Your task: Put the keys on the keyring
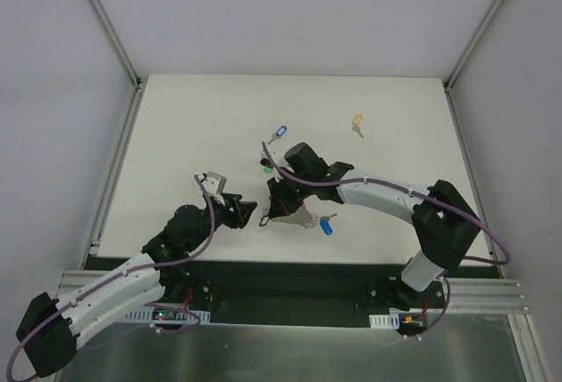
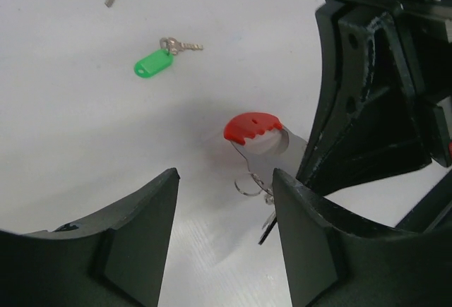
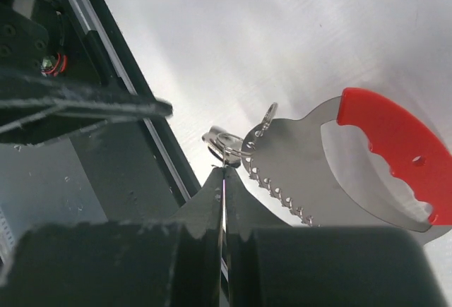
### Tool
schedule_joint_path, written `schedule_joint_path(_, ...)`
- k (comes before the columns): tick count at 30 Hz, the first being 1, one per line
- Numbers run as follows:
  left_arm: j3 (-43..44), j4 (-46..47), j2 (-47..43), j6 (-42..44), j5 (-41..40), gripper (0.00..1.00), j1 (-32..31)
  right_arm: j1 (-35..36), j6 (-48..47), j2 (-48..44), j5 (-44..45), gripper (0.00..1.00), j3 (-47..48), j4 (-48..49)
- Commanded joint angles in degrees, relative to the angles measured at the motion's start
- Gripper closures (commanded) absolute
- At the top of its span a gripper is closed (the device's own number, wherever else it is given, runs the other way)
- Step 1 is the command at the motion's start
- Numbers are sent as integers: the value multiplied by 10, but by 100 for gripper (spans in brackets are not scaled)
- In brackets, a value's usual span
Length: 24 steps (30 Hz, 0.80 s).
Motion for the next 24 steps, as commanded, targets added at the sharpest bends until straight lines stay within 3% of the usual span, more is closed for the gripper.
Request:
schedule_joint_path(1,4,-64,-6,-10,66,45,2,7,-2,23,-30,99,44,2)
schedule_joint_path(6,19,-46,60,30,117,49,3,8,-3,49,-20,99,56,-6)
schedule_joint_path(13,-6,31,78,75,159,60,3,8,-4,62,-14,99,57,-6)
schedule_joint_path(19,-36,90,89,121,147,75,3,12,-10,54,-13,99,56,-12)
schedule_joint_path(24,-47,127,97,149,123,78,3,12,-12,51,-13,99,53,-15)
